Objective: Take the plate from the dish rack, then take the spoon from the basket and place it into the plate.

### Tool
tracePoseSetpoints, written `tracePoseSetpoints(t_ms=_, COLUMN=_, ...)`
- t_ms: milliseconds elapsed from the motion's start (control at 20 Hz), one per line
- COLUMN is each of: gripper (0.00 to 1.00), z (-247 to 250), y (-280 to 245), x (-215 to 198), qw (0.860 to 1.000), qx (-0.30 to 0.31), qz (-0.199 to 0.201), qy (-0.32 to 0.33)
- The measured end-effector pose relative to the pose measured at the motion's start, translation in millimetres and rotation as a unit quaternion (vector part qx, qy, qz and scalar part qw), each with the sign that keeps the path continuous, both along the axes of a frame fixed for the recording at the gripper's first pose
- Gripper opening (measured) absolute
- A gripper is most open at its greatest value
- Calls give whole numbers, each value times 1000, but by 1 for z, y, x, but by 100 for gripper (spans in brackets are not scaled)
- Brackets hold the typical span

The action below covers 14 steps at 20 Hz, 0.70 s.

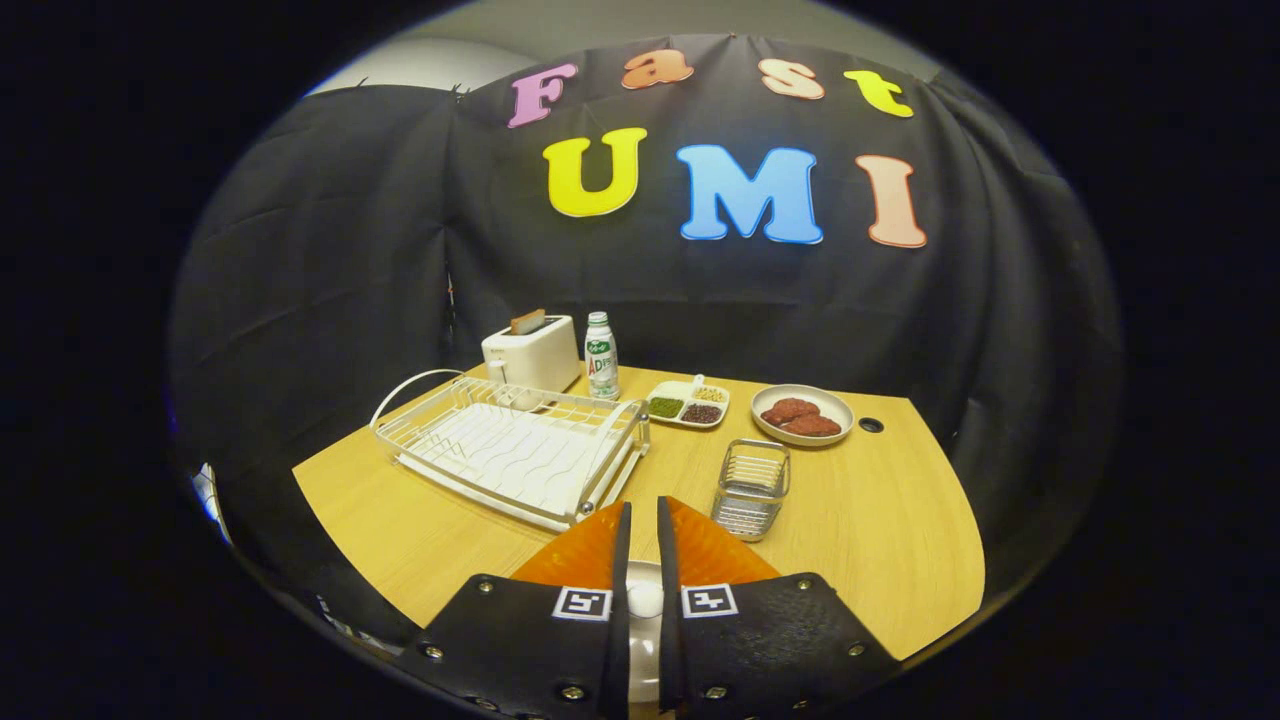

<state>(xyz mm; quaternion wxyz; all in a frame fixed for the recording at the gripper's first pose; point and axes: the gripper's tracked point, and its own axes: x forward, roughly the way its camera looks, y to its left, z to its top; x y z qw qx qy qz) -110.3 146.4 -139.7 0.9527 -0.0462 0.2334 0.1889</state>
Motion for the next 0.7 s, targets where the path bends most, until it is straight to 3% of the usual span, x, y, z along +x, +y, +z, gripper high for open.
tracePoseSetpoints(t_ms=400, gripper=11, z=-33, y=50, x=2, qw=996, qx=-30, qz=76, qy=21)
tracePoseSetpoints(t_ms=700, gripper=17, z=-43, y=53, x=6, qw=994, qx=-56, qz=90, qy=25)
